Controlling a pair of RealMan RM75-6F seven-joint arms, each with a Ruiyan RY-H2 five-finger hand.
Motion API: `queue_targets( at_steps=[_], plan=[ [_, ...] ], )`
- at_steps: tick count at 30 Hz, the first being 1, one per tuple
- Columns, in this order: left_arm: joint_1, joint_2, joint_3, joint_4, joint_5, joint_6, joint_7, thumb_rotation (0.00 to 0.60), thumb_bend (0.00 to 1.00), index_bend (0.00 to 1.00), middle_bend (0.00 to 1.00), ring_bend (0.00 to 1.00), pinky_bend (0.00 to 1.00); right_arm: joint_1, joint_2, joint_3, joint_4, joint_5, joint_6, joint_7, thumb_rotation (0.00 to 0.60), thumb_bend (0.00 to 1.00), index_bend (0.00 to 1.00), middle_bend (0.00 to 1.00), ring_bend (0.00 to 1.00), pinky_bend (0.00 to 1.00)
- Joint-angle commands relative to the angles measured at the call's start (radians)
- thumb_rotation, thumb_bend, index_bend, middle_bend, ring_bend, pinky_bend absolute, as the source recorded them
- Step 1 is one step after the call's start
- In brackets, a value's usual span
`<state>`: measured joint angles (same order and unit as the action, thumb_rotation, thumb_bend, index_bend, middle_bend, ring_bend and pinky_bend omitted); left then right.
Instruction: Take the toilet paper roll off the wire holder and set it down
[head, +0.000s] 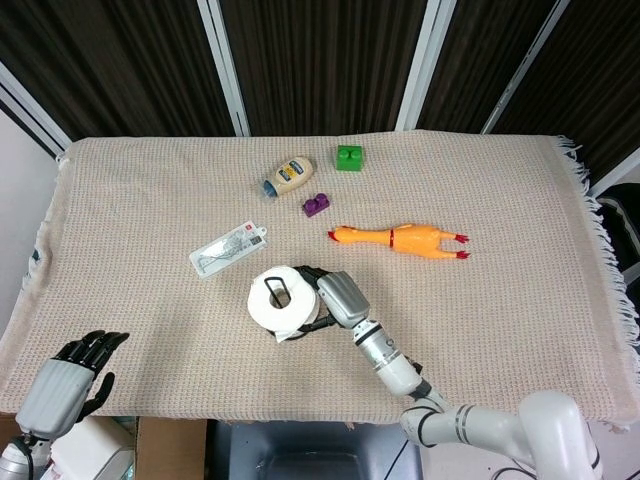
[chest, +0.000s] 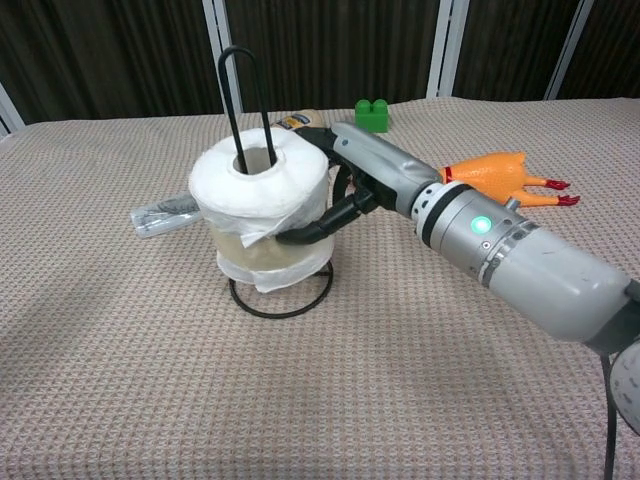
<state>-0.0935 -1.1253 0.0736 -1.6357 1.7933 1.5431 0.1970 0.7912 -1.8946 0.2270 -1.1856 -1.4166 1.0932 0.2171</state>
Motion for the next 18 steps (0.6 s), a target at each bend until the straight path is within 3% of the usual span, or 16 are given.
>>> queue_targets(
  at_steps=[1, 6, 12, 18],
  plan=[
    [-0.001, -0.002, 0.000, 0.001, 0.000, -0.002, 0.006, 0.600, 0.55, 0.18, 0.23, 0.20, 0.37, -0.020, 0.090, 0.021, -0.169, -0.045, 0.051, 0.125, 0.600, 0.07, 0.69, 0.48, 0.48, 0.65],
    [-0.007, -0.003, -0.002, -0.003, -0.010, -0.021, 0.014, 0.600, 0.55, 0.18, 0.23, 0.20, 0.37, -0.039, 0.219, 0.060, -0.408, -0.005, 0.041, 0.035, 0.600, 0.07, 0.68, 0.48, 0.48, 0.65],
    [-0.009, -0.008, -0.004, -0.009, -0.017, -0.030, 0.029, 0.600, 0.55, 0.18, 0.23, 0.20, 0.37, -0.054, 0.316, 0.104, -0.627, 0.043, 0.071, -0.179, 0.600, 0.07, 0.66, 0.48, 0.48, 0.66],
    [-0.016, -0.008, -0.003, -0.016, -0.019, -0.046, 0.047, 0.600, 0.55, 0.18, 0.23, 0.20, 0.37, -0.060, 0.393, 0.144, -0.794, 0.096, 0.084, -0.285, 0.600, 0.07, 0.66, 0.48, 0.48, 0.66]
  ],
)
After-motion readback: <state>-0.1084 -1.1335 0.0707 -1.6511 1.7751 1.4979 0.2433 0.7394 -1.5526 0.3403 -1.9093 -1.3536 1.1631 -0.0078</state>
